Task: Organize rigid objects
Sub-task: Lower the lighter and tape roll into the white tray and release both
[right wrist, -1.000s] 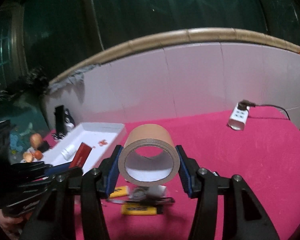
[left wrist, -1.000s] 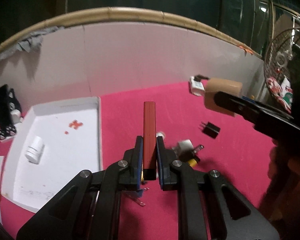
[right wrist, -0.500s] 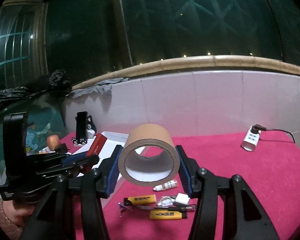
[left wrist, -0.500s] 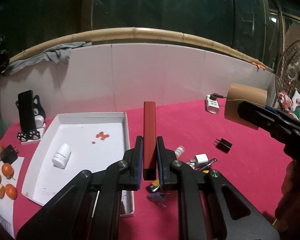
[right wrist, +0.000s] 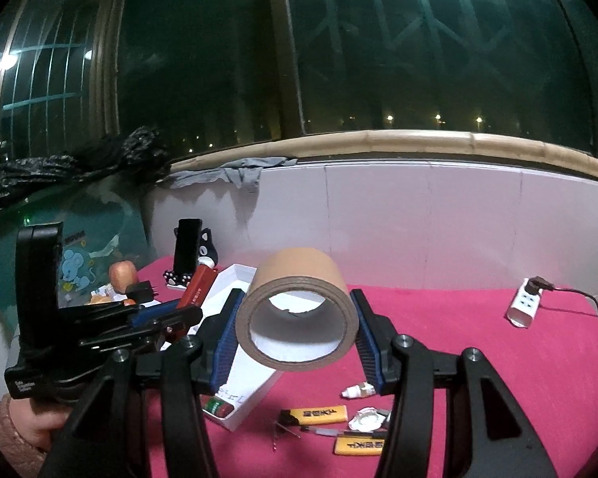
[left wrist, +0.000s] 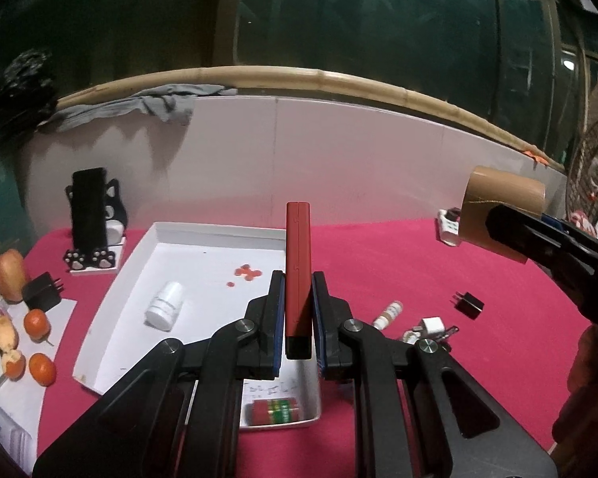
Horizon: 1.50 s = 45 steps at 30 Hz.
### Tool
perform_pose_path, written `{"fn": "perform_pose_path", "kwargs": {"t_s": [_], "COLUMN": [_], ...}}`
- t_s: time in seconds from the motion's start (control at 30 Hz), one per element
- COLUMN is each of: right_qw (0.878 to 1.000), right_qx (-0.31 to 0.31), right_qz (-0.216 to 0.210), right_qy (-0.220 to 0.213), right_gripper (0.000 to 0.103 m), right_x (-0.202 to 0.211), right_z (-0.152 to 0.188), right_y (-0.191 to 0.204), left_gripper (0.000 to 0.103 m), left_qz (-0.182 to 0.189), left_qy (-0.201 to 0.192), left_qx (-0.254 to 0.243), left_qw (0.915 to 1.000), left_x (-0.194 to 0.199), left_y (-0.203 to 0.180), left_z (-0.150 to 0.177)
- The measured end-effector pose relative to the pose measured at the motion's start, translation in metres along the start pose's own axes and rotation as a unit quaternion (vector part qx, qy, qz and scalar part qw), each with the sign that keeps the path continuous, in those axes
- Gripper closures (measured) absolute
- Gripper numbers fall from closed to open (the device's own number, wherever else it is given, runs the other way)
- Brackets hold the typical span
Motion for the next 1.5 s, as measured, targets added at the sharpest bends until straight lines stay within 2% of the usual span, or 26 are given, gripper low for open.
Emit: {"fn": "perform_pose_path", "kwargs": {"t_s": [0.63,0.87,1.03,1.2,1.4,1.5], "right_qw": [0.998,0.997,0.996,0.995,0.992,0.990], "right_qx": [0.037,0.042,0.044,0.044,0.035,0.036], "right_qz": [-0.030,-0.033,-0.027,-0.013,0.004,0.011], "right_qy": [0.039,0.061,0.076,0.089,0.120,0.135], "right_gripper": [0.051,0.051,0.051,0.051,0.051,0.051], "right_x": [-0.054,-0.076,-0.096,-0.121,-0.157,-0.170], "right_z": [-0.007,0.000,0.004,0.007,0.026,0.037], "right_y": [0.053,0.063,0.063,0.062,0.057,0.056], "left_gripper": [0.091,0.091,0.091,0.091,0.091,0.091], "left_qz": [-0.041,-0.051,-0.068,-0.061,-0.031,-0.034], "left_qy": [0.011,0.024,0.029,0.045,0.072,0.093], "left_qx": [0.049,0.059,0.062,0.071,0.063,0.058], "left_qw": [0.9979,0.9966,0.9954,0.9946,0.9949,0.9934], "left_x": [-0.008,-0.020,-0.034,-0.059,-0.107,-0.135], "left_y": [0.077,0.095,0.116,0.137,0.134,0.128], "left_z": [0.008,0.014,0.005,-0.015,-0.026,-0.023]}}
Point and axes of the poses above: each gripper's, at about its wrist camera, not at the fingertips, and x roughly against the way its jaws point, y to its left, z to its underside, the point moved 6 cm from there along -x, roughly the way its jaws point, and after that the axes turned 3 degrees about x, right-handed, at the moved point
